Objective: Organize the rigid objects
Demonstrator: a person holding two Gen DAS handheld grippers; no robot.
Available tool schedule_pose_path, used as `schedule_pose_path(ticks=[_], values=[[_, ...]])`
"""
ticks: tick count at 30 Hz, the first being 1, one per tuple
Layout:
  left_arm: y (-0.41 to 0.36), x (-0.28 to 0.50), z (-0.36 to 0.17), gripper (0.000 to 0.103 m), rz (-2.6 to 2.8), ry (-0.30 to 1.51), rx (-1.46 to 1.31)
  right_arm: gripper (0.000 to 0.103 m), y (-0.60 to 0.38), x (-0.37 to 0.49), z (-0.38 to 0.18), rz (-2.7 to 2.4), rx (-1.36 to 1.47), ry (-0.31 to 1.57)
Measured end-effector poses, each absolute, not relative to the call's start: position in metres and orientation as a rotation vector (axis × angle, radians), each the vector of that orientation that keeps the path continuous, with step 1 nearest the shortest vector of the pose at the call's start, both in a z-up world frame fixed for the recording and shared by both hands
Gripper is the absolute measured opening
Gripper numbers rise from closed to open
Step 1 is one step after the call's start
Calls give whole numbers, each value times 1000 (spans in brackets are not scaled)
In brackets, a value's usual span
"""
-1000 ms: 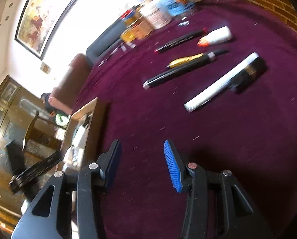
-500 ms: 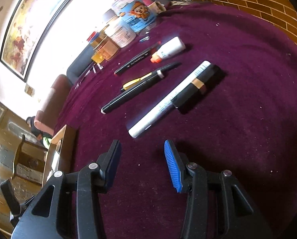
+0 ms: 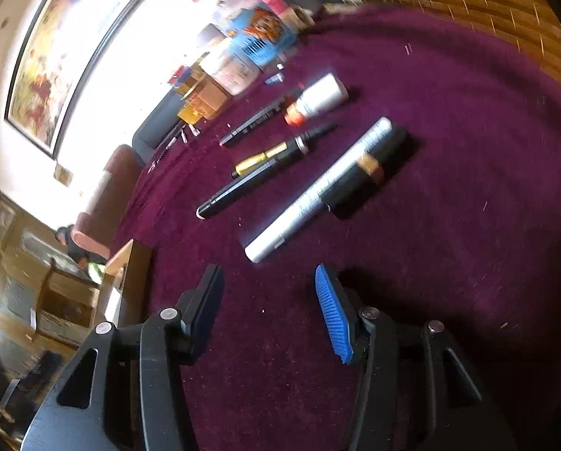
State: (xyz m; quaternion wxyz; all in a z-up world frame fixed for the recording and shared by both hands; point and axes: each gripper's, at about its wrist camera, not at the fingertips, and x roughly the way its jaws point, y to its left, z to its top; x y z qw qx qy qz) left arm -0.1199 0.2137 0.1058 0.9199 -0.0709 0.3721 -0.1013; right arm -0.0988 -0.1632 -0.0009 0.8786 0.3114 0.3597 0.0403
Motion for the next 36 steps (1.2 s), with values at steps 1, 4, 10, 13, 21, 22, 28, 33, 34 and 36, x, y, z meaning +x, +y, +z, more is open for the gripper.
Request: schedule_pose_path(ticks=[1,4,10,13,21,22,28,33,34,36], values=[[209,-124,108,66,-217,755,-140,49,-162,-101,7,63,600,734],[184,-137,111,66,-289,736,-102,59,-165,-112,36,-7,461,654],[141,-146,100,66,-415,775,-49,91,-219,-83,36,59,669,776],[135,-149,94,66,-438,804,-57,91,-223,-67,30,12,622,826],[134,-153,89,66,-444,827,-60,65,-220,-23,2,-129,553,940],[134,-154,89,66,-448,828,-62,51,-218,-20,4,-162,523,937],[134,-155,85,66,-457,845,-69,29,-190,-11,5,-126,428,948],[136,-150,78,66,-454,877,-93,29,-155,-31,-2,-2,420,993],[136,-149,76,66,-458,885,-99,29,-150,-35,-3,27,437,1002],[136,-148,74,66,-464,898,-105,30,-140,-48,-6,90,474,1019]])
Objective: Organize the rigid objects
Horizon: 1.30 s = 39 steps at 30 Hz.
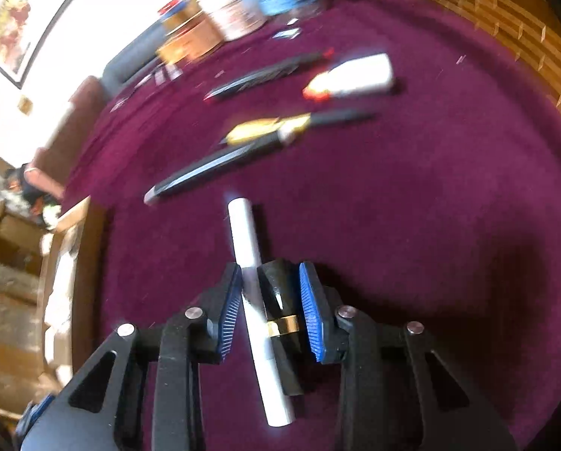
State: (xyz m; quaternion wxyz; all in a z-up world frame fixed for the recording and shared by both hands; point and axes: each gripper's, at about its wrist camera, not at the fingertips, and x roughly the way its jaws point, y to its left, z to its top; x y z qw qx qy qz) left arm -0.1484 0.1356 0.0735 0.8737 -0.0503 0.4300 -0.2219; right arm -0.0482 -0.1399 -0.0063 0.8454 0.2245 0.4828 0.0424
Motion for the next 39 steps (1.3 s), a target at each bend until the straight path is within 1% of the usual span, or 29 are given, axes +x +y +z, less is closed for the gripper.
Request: schedule_pose_path(ticks=[5,8,13,16,19,20,21,22,24,29,35,39], values=[[131,-151,71,66,-482,916,-105,30,-135,-60,-13,199,542,1034],[131,-154,73,66,-484,913,-98,30,-134,-69,-8,160,419,1015],[124,-153,69,66,-498,934,-98,31,-108,-81,8,50,87,957],[117,-153,65,66,-522,963,-102,33,-102,-84,7,83,70,941],[111,-154,63,65,-533,980,-98,34,-94,-79,-5,114,78,973],[110,-155,63,66,-532,980,-92,34,-89,-82,-5,107,46,941],[109,-156,63,66,-532,979,-87,34,-84,-83,-6,109,-2,944],[108,-157,64,66,-530,978,-85,28,-83,-85,-6,107,-30,940],[106,-155,66,66,-525,980,-85,15,-91,-84,-5,80,-21,949],[86,-138,62,65,-534,1016,-84,15,-141,-86,-4,-48,59,934],[36,-101,40,65,-525,1096,-50,15,-167,-93,-3,10,206,905],[10,-80,29,65,-454,1058,19,15,-173,-94,-6,36,253,899]])
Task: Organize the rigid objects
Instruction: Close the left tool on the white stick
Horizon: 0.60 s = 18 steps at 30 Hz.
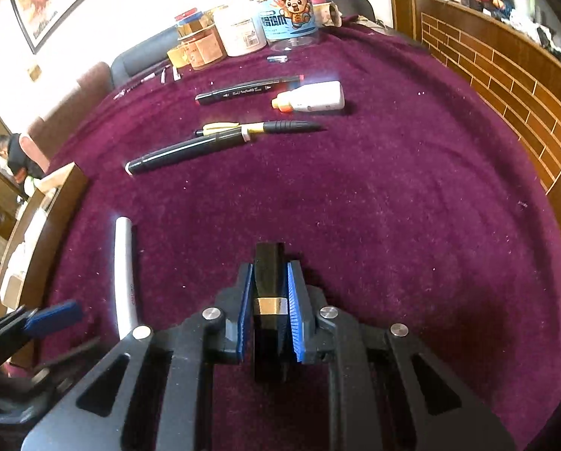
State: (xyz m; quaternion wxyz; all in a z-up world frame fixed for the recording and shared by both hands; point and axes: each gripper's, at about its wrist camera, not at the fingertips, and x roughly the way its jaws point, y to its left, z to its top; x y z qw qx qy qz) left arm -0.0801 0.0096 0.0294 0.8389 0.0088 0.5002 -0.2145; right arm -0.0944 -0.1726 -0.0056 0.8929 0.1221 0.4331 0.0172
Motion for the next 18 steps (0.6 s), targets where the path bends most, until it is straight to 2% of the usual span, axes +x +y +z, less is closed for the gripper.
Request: schedule_pose_path(ticks=[2,3,4,5,6,8,13,16,18], values=[[-3,-71,24,63,-425,1029,105,15,-175,-95,-6,46,273,896],[-6,-67,20,43,-423,1038,126,15,-176,-95,-7,51,284,895],[-4,-66,20,39,-414,1030,128,15,-177,-95,-7,55,292,894],[-1,-66,21,20,-425,1035,122,15,-178,-96,-7,61,302,893],[3,-65,21,14,-442,1051,105,15,-180,-95,-8,65,309,891],[13,-65,20,11,-438,1057,87,15,-181,-95,-8,72,323,890],[16,-69,18,12,-424,1036,93,16,-183,-95,-8,79,335,888],[1,-74,17,22,-411,986,165,16,-184,-95,-9,83,340,888],[-8,-79,16,23,-394,951,229,16,-185,-95,-9,84,339,888]])
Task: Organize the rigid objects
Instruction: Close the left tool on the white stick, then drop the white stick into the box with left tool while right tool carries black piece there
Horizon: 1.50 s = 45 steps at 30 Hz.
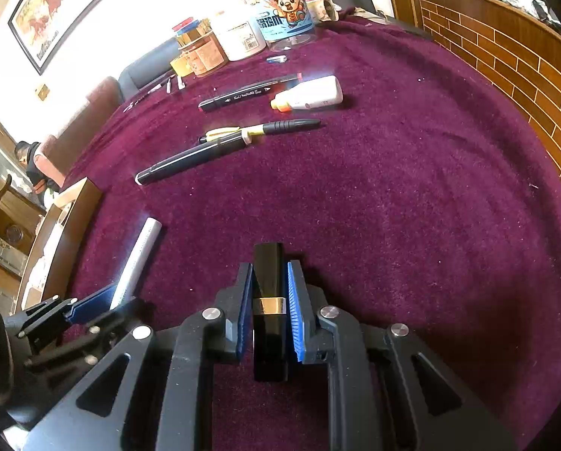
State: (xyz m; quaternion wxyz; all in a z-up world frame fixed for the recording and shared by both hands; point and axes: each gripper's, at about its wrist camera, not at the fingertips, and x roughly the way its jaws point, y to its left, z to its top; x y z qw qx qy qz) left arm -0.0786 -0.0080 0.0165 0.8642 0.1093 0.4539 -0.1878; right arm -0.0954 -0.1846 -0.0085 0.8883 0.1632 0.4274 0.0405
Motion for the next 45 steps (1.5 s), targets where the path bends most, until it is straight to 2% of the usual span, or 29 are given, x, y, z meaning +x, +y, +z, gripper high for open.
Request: schedule_pose_path(ticks=[1,3,6,13,26,35,45], values=[[-9,-79,17,22,-398,947,235,16,-184,-95,-9,83,336,889],[-3,-77,18,11,-435,966,186,16,-182,-95,-8,75,316,893],[17,-77,23,11,-483,1001,81,16,-177,-96,-7,58,283,898],[69,-94,55,11,-542,937,-84,15,-159,-102,-4,12,180,909],[231,-116,99,11,-456,777,-311,15,-113,-102,38,226,317,864],[323,-100,65,11,-194,815,-346,15,-16,-76,53,476,353,929],[343,-65,20,11,-95,948,-363,15,100,-61,34,694,338,1061]])
